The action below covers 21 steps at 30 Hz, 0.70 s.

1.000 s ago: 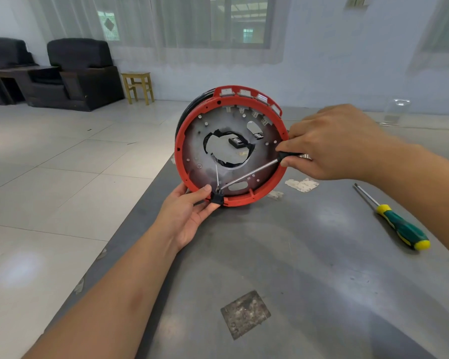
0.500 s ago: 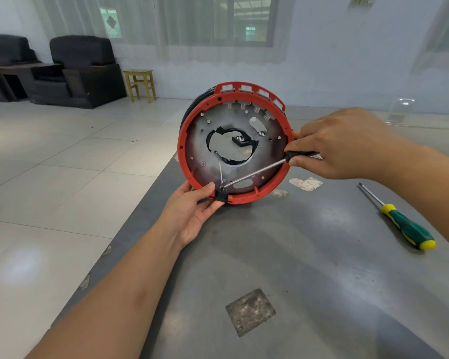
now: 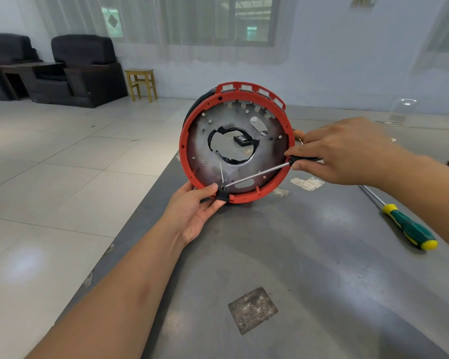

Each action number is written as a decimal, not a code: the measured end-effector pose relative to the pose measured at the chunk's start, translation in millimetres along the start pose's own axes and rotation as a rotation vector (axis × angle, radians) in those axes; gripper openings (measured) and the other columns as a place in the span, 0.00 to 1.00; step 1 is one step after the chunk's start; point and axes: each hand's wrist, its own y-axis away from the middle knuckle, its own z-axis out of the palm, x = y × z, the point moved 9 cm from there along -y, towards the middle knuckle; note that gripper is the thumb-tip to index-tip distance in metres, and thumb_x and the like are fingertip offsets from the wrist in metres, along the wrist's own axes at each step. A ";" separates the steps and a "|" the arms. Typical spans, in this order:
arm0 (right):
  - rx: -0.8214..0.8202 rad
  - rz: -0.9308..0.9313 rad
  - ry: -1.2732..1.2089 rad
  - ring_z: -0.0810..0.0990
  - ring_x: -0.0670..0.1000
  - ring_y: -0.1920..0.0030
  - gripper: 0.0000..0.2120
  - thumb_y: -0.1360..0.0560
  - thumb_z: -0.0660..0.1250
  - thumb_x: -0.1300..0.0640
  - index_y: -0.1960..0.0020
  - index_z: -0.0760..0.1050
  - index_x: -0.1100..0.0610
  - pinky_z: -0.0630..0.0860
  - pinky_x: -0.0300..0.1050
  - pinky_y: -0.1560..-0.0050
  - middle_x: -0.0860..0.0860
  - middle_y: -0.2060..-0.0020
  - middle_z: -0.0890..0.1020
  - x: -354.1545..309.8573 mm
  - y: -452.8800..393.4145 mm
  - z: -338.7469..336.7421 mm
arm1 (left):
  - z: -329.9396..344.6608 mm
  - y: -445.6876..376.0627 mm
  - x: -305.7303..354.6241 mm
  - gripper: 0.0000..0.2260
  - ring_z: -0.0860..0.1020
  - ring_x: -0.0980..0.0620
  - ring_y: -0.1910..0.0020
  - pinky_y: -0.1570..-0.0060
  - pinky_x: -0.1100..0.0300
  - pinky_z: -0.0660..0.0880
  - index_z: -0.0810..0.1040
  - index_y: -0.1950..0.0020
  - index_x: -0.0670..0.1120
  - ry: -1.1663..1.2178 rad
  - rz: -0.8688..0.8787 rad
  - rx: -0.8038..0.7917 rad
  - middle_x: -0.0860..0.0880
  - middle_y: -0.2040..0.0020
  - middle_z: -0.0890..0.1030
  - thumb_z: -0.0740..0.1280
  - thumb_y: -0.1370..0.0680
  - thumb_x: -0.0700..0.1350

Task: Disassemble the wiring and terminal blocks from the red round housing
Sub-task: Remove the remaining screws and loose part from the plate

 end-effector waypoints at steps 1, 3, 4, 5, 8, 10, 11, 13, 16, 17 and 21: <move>0.004 0.008 -0.007 0.85 0.54 0.52 0.28 0.20 0.46 0.36 0.33 0.78 0.40 0.64 0.41 0.66 0.44 0.49 0.85 -1.1 2.3 0.6 | -0.1 -0.3 -0.1 0.10 0.87 0.41 0.46 0.54 0.53 0.85 0.81 0.43 0.40 0.010 0.000 0.003 0.40 0.43 0.87 0.70 0.21 0.29; 0.026 0.018 -0.016 0.85 0.56 0.56 0.26 0.20 0.50 0.38 0.33 0.80 0.43 0.69 0.42 0.68 0.46 0.54 0.85 -3.9 6.3 -0.8 | -0.5 -0.1 -0.5 0.10 0.87 0.40 0.45 0.52 0.51 0.85 0.81 0.44 0.39 0.020 0.000 0.012 0.39 0.43 0.87 0.69 0.22 0.28; 0.041 0.018 -0.019 0.85 0.56 0.57 0.24 0.20 0.52 0.39 0.34 0.81 0.44 0.71 0.43 0.69 0.47 0.56 0.85 -5.6 8.2 -2.2 | -0.3 0.1 -0.5 0.10 0.87 0.40 0.45 0.51 0.51 0.85 0.81 0.44 0.39 0.016 0.003 0.015 0.38 0.43 0.87 0.69 0.22 0.28; 0.058 0.018 -0.022 0.85 0.56 0.58 0.22 0.20 0.55 0.40 0.36 0.82 0.45 0.73 0.44 0.70 0.48 0.57 0.85 -7.3 9.7 -3.8 | 0.0 0.3 -0.1 0.10 0.87 0.39 0.45 0.51 0.51 0.85 0.81 0.43 0.39 0.010 0.008 0.017 0.38 0.43 0.87 0.69 0.22 0.28; 0.101 0.057 -0.030 0.84 0.56 0.60 0.14 0.21 0.64 0.43 0.42 0.84 0.46 0.72 0.44 0.73 0.47 0.60 0.85 -8.5 15.5 -6.0 | -0.6 1.0 1.0 0.11 0.87 0.40 0.45 0.49 0.50 0.85 0.81 0.42 0.39 -0.006 0.020 0.025 0.39 0.42 0.87 0.69 0.22 0.28; 0.103 0.087 -0.027 0.84 0.56 0.61 0.11 0.22 0.67 0.44 0.44 0.84 0.46 0.73 0.44 0.73 0.47 0.62 0.84 -8.8 18.5 -3.6 | -1.0 1.3 0.7 0.11 0.86 0.39 0.44 0.44 0.47 0.84 0.81 0.41 0.39 -0.010 0.020 0.031 0.39 0.41 0.86 0.69 0.22 0.29; 0.101 0.096 -0.029 0.84 0.55 0.60 0.11 0.21 0.67 0.44 0.44 0.84 0.46 0.73 0.45 0.72 0.47 0.63 0.84 -8.8 19.6 -2.4 | -1.1 0.9 0.7 0.11 0.86 0.39 0.44 0.43 0.46 0.84 0.81 0.41 0.39 -0.010 0.020 0.032 0.38 0.41 0.86 0.69 0.22 0.28; 0.098 0.119 -0.043 0.84 0.55 0.59 0.10 0.21 0.67 0.44 0.44 0.83 0.45 0.73 0.44 0.71 0.46 0.63 0.83 -7.3 22.1 -0.9 | -1.3 0.3 0.9 0.11 0.86 0.39 0.44 0.43 0.46 0.84 0.81 0.42 0.39 -0.012 0.022 0.029 0.38 0.41 0.86 0.69 0.22 0.28; 0.096 0.168 -0.062 0.83 0.55 0.60 0.10 0.20 0.65 0.43 0.44 0.83 0.44 0.72 0.43 0.69 0.45 0.62 0.83 -6.2 26.7 2.3 | -1.2 -0.2 0.9 0.10 0.87 0.40 0.45 0.45 0.48 0.84 0.81 0.43 0.39 -0.016 0.024 0.024 0.38 0.42 0.86 0.69 0.22 0.29; 0.092 0.182 -0.070 0.83 0.55 0.61 0.11 0.19 0.64 0.43 0.44 0.83 0.43 0.72 0.43 0.70 0.45 0.62 0.83 -7.7 27.6 4.1 | -0.8 -0.2 0.3 0.10 0.87 0.40 0.46 0.46 0.49 0.85 0.81 0.43 0.38 -0.016 0.021 0.021 0.38 0.42 0.86 0.69 0.22 0.29; 0.084 0.184 -0.057 0.82 0.56 0.66 0.15 0.20 0.59 0.43 0.45 0.84 0.45 0.65 0.39 0.72 0.46 0.65 0.82 -23.1 26.1 14.6 | -0.8 0.7 -1.7 0.10 0.87 0.40 0.47 0.47 0.48 0.85 0.79 0.43 0.37 -0.016 0.019 0.039 0.36 0.43 0.86 0.68 0.22 0.28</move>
